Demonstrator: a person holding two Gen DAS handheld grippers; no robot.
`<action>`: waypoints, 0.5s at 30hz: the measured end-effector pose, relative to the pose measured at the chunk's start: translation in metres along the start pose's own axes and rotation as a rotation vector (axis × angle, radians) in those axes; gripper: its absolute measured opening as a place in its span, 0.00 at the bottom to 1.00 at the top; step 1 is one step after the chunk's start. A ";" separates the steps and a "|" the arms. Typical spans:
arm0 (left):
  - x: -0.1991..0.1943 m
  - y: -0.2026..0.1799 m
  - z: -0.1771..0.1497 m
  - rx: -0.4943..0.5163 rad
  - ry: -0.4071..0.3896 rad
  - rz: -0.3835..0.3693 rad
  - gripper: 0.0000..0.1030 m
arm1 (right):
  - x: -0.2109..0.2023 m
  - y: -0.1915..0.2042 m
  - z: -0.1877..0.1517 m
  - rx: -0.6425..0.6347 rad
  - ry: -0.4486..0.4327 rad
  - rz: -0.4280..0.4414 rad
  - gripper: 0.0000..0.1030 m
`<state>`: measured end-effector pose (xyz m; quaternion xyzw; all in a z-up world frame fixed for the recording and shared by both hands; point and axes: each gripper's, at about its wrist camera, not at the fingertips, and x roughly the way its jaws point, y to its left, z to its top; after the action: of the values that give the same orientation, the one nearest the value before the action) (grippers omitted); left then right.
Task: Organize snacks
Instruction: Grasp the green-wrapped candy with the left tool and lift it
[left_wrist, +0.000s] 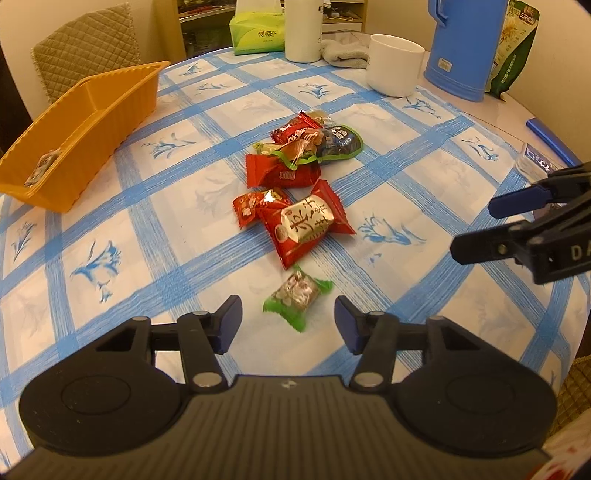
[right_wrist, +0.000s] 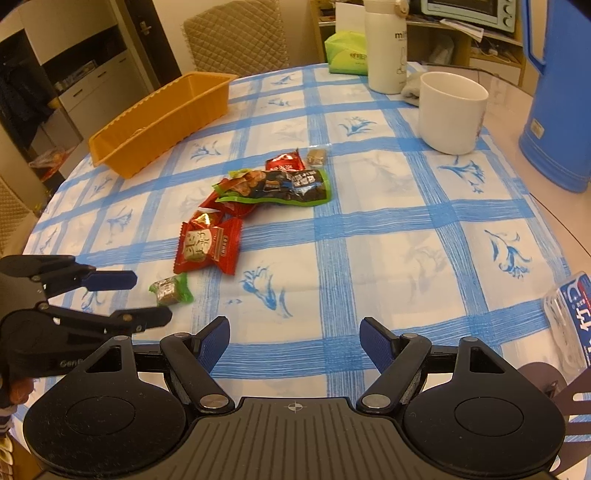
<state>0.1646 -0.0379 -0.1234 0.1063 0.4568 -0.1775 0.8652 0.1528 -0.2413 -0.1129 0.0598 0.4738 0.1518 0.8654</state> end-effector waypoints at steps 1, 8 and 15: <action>0.002 0.001 0.001 0.003 0.001 -0.003 0.50 | 0.000 0.000 0.000 0.003 0.000 -0.002 0.75; 0.013 0.002 0.007 0.040 0.010 -0.040 0.43 | -0.001 -0.003 -0.001 0.028 0.000 -0.016 0.75; 0.017 0.002 0.008 0.059 0.015 -0.071 0.35 | 0.001 -0.002 0.000 0.043 0.000 -0.025 0.75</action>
<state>0.1803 -0.0422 -0.1334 0.1168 0.4614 -0.2207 0.8513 0.1537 -0.2434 -0.1143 0.0724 0.4779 0.1305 0.8657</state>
